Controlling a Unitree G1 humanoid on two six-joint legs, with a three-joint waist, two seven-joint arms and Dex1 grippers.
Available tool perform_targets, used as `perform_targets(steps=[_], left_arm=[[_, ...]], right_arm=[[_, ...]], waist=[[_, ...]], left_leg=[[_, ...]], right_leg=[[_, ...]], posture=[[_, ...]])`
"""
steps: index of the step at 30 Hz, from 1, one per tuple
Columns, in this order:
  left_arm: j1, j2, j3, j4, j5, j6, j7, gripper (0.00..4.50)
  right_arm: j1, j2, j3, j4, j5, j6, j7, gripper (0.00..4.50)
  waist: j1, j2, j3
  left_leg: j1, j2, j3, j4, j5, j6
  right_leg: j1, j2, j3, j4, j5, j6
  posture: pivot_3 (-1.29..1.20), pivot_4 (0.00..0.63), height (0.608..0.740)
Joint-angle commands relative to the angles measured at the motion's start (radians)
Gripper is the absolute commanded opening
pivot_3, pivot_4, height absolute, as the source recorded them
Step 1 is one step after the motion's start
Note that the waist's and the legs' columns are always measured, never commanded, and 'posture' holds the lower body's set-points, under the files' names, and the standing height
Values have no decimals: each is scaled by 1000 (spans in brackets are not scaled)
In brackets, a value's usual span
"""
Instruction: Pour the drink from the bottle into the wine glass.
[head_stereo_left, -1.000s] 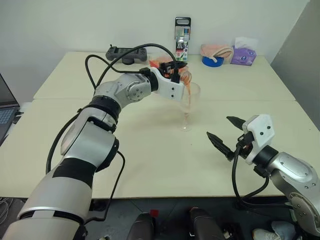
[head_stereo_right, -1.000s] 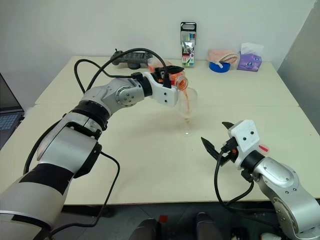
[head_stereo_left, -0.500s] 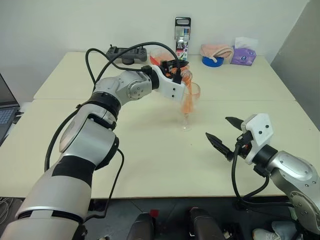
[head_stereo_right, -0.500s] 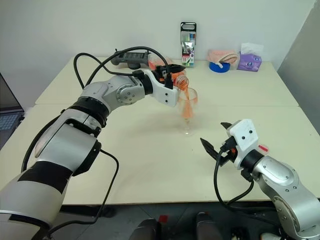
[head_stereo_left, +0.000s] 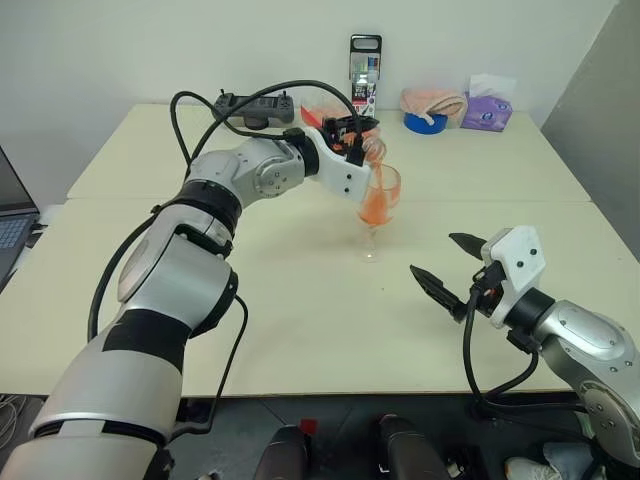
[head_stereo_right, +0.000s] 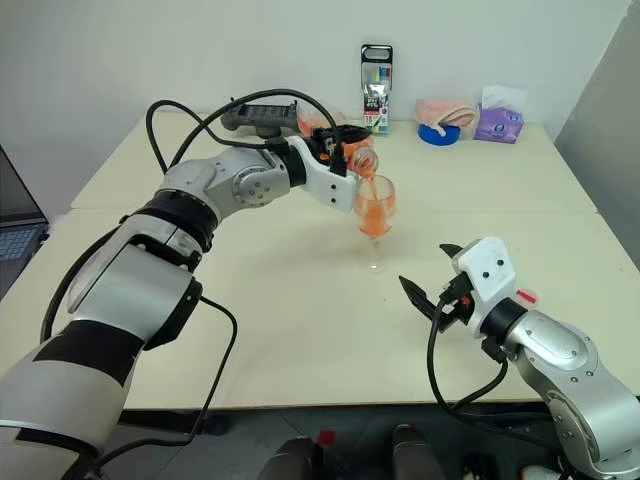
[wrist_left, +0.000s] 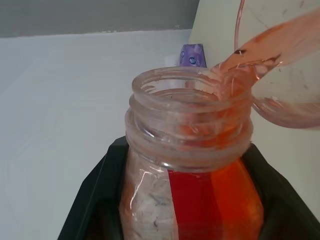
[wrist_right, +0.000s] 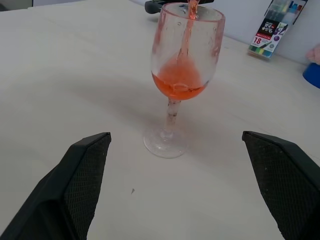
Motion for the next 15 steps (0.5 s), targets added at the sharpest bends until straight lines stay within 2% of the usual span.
perform_targets(steps=[1, 10, 15], left_arm=[[-52, 12, 1, -12, -3, -1, 20, 2145], [-48, 11, 12, -10, -24, -1, 9, 2145], [-35, 6, 55, -1, -89, -2, -50, 2145]], right_arm=[[-21, 4, -6, -20, 10, -16, -1, 4500], [-37, -2, -4, -10, 3, -19, 5, 4500], [-67, -1, -11, -6, 18, -14, 9, 4500]], waist=[[0, 0, 0], [0, 0, 0], [0, 0, 0]], left_leg=[[0, 0, 0, 0, 0, 0], [0, 0, 0, 0, 0, 0], [0, 0, 0, 0, 0, 0]], right_leg=[[0, 0, 0, 0, 0, 0], [0, 0, 0, 0, 1, -1], [0, 0, 0, 0, 1, -1]], posture=[[0, 150, 740], [0, 150, 740], [0, 150, 740]])
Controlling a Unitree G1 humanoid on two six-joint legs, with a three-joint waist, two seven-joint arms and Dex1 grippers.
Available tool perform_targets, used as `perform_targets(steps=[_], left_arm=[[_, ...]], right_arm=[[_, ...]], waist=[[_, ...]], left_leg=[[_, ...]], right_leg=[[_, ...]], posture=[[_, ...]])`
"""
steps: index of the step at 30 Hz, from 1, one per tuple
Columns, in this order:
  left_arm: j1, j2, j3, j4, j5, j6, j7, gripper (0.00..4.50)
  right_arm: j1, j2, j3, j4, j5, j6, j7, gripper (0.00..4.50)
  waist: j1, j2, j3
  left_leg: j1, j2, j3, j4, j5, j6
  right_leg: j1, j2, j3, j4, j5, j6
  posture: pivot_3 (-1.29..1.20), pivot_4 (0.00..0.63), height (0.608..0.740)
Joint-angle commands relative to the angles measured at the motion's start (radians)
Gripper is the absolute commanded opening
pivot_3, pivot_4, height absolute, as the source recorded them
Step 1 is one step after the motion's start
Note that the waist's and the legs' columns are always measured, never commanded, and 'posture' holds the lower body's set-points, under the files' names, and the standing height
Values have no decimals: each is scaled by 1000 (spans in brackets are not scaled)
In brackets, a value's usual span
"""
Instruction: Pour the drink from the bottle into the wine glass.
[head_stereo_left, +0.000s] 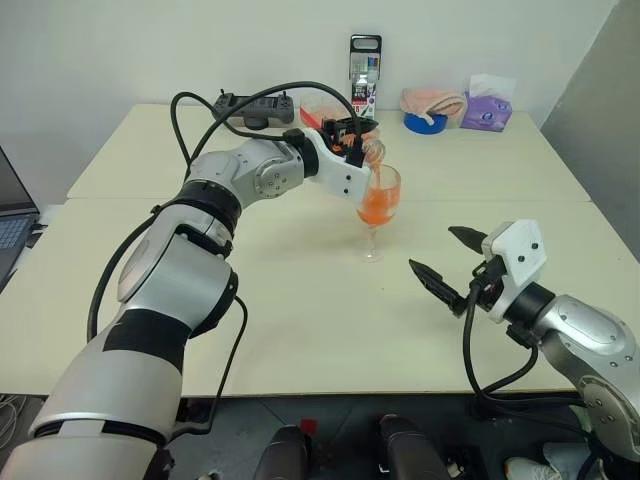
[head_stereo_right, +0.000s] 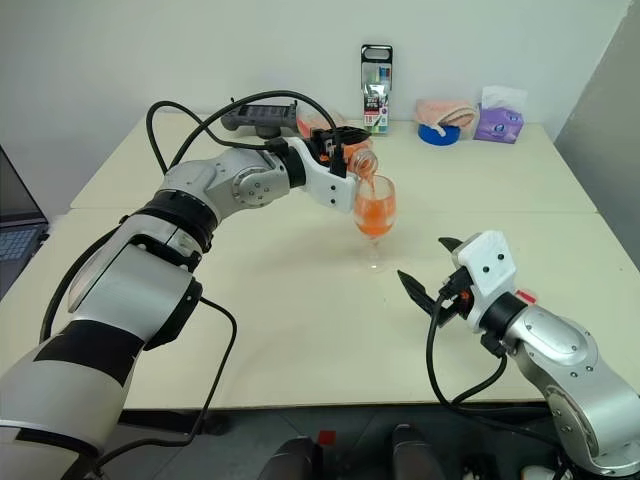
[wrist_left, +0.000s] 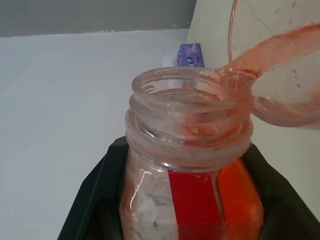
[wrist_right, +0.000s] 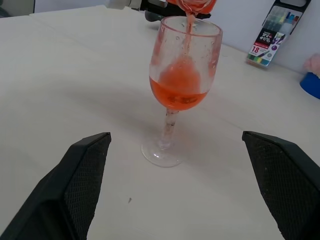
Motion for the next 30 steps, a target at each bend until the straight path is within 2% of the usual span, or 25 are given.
perform_targets(steps=[1, 9, 15, 18, 23, 30], left_arm=[[-29, 4, 75, -2, -98, -2, -65, 2145], [22, -30, 243, -10, -352, 4, -350, 2145], [70, -59, 439, -49, -617, 139, -609, 2145], [99, -47, 525, -88, -720, 242, -687, 2145], [213, 14, 663, -242, -868, 515, -678, 2145], [511, 55, 772, -650, -952, 833, -514, 2145]], right_arm=[[-59, 2, -17, -13, 30, -4, 3, 4500], [-217, -18, -20, 47, 68, 49, 5, 4500], [-319, -65, -11, 141, 73, 47, 63, 4500], [-377, -94, -5, 193, 75, 43, 105, 4500], [-525, -124, -3, 261, 139, 58, 195, 4500], [-596, -153, 38, 296, 209, 65, 317, 4500]], waist=[[0, 0, 0], [-10, 0, 0], [-12, 0, 0], [-13, 0, 0], [-29, 0, 0], [-29, 0, 0]], left_leg=[[0, 0, 0, 0, 0, 0], [0, 0, 0, 1, 0, 0], [0, 0, 0, 1, 0, 0], [1, 0, 0, 1, 0, 0], [3, 0, 0, 1, 0, 0], [6, 2, -2, 0, 0, 0]], right_leg=[[0, 0, 0, 0, 0, 0], [0, 0, 0, 1, 1, -1], [0, 0, 0, 1, 1, -2], [0, 0, 0, 3, 1, -2], [0, 0, 1, 8, 1, -2], [0, 0, -1, 14, 1, -2]], posture=[[0, 150, 740], [0, 150, 740], [0, 150, 740], [0, 150, 740], [0, 150, 740], [0, 150, 740]])
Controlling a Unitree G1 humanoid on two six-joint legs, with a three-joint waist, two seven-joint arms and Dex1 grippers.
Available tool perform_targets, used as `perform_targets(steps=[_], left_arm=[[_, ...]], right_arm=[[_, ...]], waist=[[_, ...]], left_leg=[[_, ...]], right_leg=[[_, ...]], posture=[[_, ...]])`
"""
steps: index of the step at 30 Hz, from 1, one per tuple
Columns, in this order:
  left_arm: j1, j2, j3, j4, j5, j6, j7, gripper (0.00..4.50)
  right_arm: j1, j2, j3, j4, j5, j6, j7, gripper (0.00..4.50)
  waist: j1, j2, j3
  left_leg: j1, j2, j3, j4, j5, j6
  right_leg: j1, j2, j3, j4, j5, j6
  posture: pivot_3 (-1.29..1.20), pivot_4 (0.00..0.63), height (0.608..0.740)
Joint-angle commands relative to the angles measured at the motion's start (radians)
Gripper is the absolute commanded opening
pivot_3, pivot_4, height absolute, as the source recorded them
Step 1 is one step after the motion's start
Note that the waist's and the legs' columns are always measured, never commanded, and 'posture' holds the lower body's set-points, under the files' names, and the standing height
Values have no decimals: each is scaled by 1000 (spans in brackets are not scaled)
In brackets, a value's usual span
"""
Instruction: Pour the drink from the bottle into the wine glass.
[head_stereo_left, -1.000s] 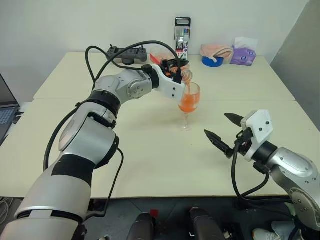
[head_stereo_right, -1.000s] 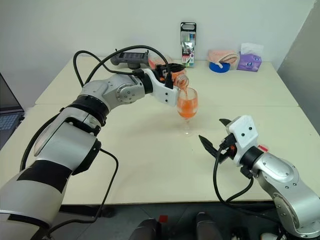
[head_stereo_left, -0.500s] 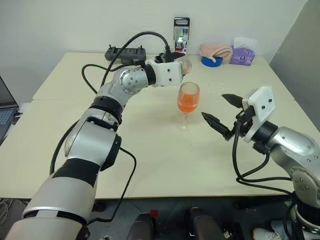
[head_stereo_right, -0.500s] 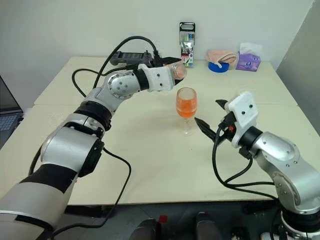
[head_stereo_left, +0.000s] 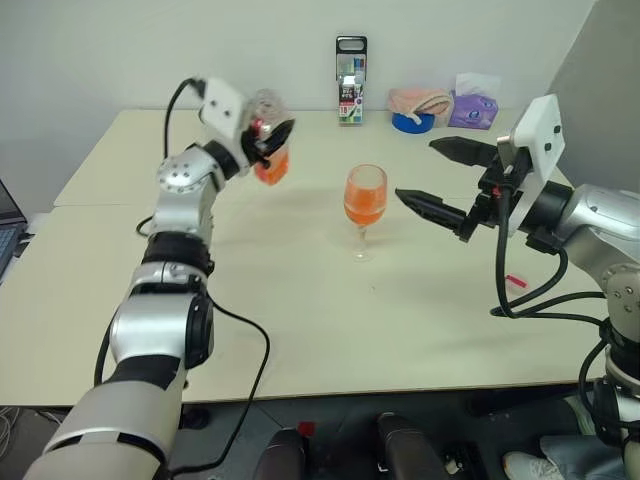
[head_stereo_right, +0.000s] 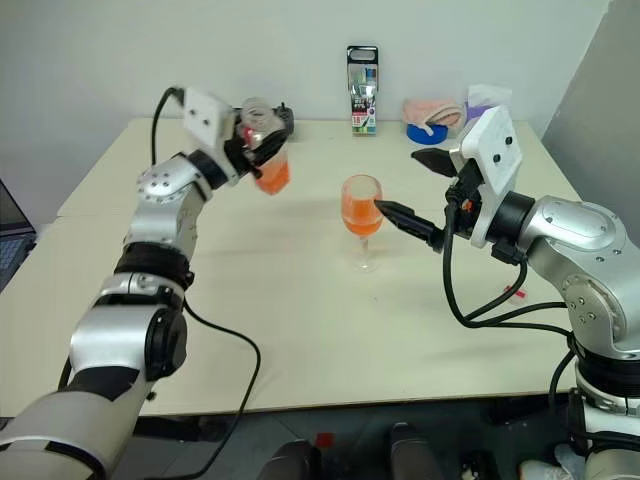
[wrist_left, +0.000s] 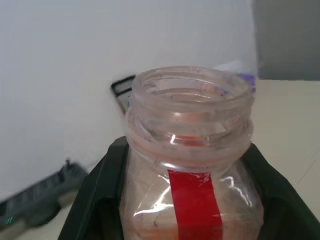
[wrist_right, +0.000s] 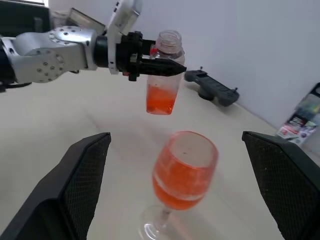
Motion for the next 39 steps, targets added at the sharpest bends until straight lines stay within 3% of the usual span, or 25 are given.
perform_targets(steps=[1, 9, 16, 30, 39], left_arm=[[89, 19, 49, -222, -50, 114, 75, 2145], [273, 21, 99, -435, -95, 247, 166, 2145], [308, 15, 104, -427, -97, 253, 197, 4451], [328, 32, 86, -451, -96, 266, 213, 4483], [347, 20, 71, -571, -131, 341, 184, 4483]], right_arm=[[-47, -15, 24, 10, 10, -12, 44, 4500], [-91, 3, 98, 24, 40, -4, 121, 4500], [-110, 15, 121, 39, 18, -21, 124, 4500], [-103, 11, 112, 34, 6, -25, 119, 4500], [-107, 3, 113, 55, -18, -52, 136, 4500]], waist=[[2, 0, 0], [19, 0, 0], [20, 0, 0], [19, 0, 0], [19, 0, 0]], left_leg=[[0, 0, 0, 0, 0, 0], [0, 0, 0, 1, 0, 0], [0, -1, 0, 1, 0, 0], [0, -1, 1, 1, 0, 0], [0, -1, 1, 0, 0, 0]], right_leg=[[0, 0, 0, 0, 0, 0], [0, -1, 0, 0, 0, 0], [1, -1, 0, -1, 0, 0], [1, -1, 0, -2, 0, 0], [1, -1, 0, -3, 0, 0]], posture=[[0, 150, 740], [0, 150, 740], [0, 150, 740], [0, 150, 740], [0, 150, 740]])
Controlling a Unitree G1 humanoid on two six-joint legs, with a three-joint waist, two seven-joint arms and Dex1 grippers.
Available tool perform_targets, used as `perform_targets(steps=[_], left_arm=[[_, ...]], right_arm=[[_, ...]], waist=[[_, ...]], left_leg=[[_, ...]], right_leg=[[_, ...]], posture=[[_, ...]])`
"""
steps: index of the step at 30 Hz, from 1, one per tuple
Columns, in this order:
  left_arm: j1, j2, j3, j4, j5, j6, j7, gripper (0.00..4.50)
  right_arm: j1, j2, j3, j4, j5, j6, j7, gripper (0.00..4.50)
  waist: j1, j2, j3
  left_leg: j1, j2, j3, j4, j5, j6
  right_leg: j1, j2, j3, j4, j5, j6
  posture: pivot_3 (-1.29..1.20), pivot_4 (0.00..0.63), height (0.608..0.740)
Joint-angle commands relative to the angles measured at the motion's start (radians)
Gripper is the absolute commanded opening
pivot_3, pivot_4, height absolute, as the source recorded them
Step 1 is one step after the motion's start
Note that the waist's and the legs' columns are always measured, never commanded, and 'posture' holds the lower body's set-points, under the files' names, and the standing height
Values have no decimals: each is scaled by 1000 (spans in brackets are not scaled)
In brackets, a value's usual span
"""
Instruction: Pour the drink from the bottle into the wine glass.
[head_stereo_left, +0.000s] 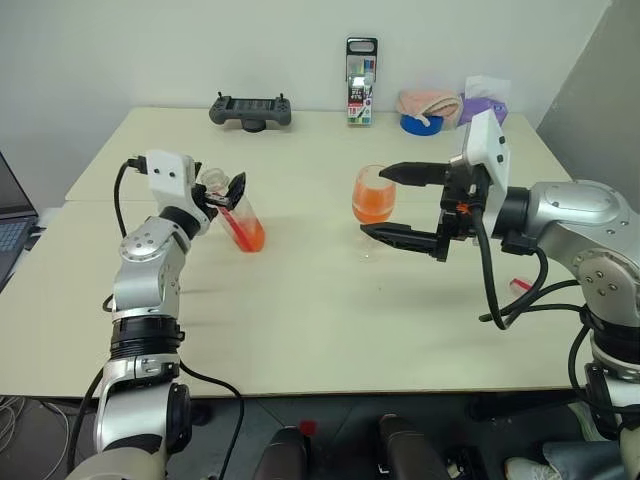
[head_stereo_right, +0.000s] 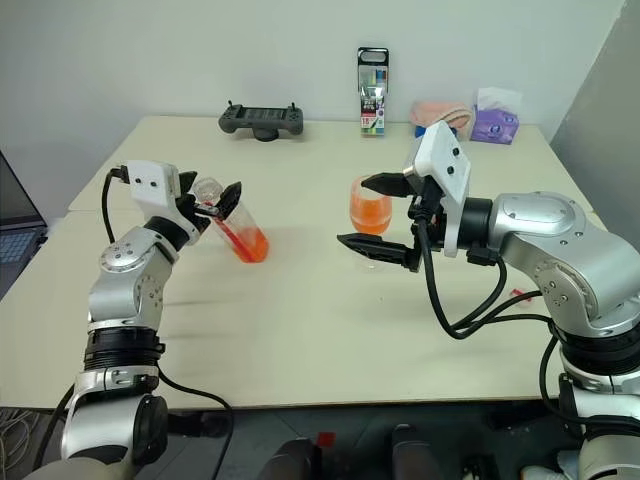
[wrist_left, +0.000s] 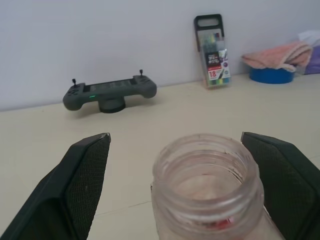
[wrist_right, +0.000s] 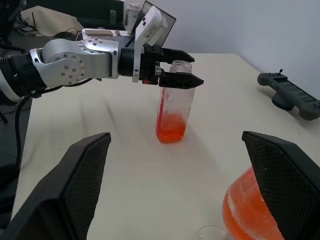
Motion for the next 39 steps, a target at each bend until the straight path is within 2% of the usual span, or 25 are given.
perform_targets(steps=[1, 22, 26, 31, 39], left_arm=[[-7, 3, -5, -62, -14, 15, 1, 4483], [-17, 27, 10, -133, -72, 60, -49, 4483], [-36, 71, 17, -165, -117, 98, -104, 4483], [-67, 159, 24, -203, -228, 189, -272, 4483], [-108, 299, 20, -251, -377, 349, -483, 4483]], right_arm=[[-28, -12, -18, 1, -16, -33, 12, 4500], [-30, -17, -9, 38, -69, -70, 54, 4500], [-23, -23, -19, 31, -63, -60, 64, 4500], [-14, -36, -28, 47, -75, -66, 70, 4500], [45, -101, -128, 93, -63, -61, 66, 4500]], waist=[[0, 0, 0], [0, 0, 0], [-1, 0, 0], [-3, 0, 0], [-3, 1, 0]], left_leg=[[0, 0, 0, 0, 0, 0], [0, 0, 0, -1, 0, 0], [0, 0, 0, -1, 0, 0], [-1, 0, 0, -1, 0, 0], [-2, 1, 1, -2, 0, 0]], right_leg=[[0, 0, 0, 0, 0, 0], [0, 0, 0, -2, 0, 0], [0, 0, 0, -2, 0, 0], [0, 1, 0, -3, 0, 0], [0, 1, 0, -9, -1, 0]], posture=[[0, 150, 740], [0, 150, 740], [0, 150, 740], [0, 150, 740], [0, 150, 740]])
